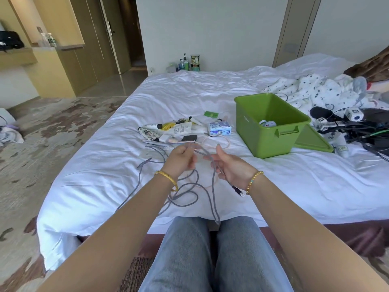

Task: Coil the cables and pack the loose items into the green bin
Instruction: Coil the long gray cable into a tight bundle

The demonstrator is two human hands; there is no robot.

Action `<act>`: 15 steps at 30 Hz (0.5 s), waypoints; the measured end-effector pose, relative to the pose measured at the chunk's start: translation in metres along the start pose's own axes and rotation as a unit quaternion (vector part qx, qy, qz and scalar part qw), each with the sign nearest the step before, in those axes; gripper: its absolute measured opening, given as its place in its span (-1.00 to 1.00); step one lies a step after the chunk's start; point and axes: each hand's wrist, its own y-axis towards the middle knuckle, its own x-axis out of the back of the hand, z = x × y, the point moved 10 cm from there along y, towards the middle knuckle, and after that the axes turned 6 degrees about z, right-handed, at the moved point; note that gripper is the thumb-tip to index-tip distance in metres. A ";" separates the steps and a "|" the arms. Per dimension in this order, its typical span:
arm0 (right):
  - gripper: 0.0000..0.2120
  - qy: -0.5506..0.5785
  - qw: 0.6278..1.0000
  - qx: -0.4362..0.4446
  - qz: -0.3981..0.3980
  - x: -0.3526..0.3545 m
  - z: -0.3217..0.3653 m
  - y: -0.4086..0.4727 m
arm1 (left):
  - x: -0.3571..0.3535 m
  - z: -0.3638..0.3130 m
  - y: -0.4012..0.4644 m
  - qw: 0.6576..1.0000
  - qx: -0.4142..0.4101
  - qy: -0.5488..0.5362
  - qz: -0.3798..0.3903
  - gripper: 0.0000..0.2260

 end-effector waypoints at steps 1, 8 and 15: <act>-0.51 0.032 0.999 0.003 0.011 0.000 0.000 0.000 | -0.001 0.002 -0.002 0.999 0.005 -0.037 0.021 -0.77; -0.77 -0.058 0.990 0.054 -0.117 0.019 0.010 -0.003 | -0.006 0.005 -0.004 0.988 0.049 -0.103 0.107 -0.71; -0.85 0.078 0.987 0.078 -0.118 0.021 0.003 -0.001 | -0.001 0.010 -0.006 0.990 0.096 -0.070 0.082 -0.74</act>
